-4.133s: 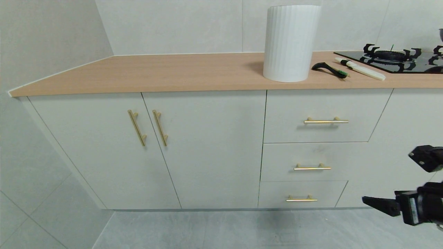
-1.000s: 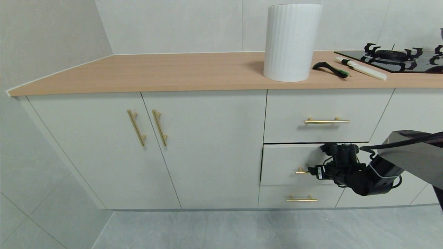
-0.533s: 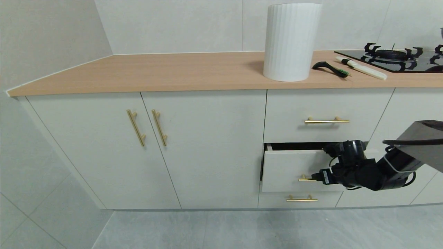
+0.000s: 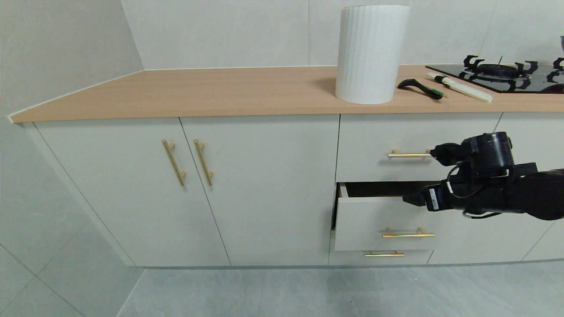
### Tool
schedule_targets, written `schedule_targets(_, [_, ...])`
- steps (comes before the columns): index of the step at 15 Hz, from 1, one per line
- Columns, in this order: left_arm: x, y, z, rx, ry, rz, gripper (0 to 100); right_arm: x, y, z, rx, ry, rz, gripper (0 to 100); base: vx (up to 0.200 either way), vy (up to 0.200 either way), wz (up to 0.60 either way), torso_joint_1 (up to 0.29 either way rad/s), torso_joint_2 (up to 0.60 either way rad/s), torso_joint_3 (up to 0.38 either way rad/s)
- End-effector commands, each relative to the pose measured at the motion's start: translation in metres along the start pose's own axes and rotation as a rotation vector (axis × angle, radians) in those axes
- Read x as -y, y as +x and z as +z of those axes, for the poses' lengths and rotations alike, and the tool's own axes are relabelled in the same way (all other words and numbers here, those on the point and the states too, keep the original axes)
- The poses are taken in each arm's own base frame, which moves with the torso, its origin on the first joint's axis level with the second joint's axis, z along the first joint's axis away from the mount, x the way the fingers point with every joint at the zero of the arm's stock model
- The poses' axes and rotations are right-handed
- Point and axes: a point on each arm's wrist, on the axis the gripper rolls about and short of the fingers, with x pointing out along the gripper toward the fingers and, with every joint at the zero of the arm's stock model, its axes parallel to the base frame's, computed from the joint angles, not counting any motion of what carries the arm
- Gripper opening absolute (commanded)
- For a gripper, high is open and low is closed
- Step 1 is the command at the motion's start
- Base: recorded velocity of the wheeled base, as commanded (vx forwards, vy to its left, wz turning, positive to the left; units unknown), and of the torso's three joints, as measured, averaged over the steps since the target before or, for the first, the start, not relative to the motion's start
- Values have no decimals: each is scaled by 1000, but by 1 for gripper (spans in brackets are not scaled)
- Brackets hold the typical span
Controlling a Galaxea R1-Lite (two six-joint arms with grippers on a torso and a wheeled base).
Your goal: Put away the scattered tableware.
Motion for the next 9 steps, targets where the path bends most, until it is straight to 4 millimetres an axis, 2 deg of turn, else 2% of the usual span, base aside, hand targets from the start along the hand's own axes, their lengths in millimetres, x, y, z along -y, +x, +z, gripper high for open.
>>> schedule_targets(1, [0,0,0,0,0,1,100,-2,8,1,41,18,-14,100,0,0,0,0,0,0])
schedule_targets(2, [0,0,0,0,0,1,100,-1,31,-5,51,36,-60,100,0,0,0,0,0,0])
schedule_targets(4, [0,0,0,0,0,1,100,-1,55,-13,80,42,-100,100,0,0,0,0,0,0])
schedule_targets(6, [0,0,0,0,0,1,100,0,72,-18,115,56,-118,100,0,0,0,0,0,0])
schedule_targets(9, [0,0,0,0,0,1,100,0,86,-23,128,71,-125,100,0,0,0,0,0,0])
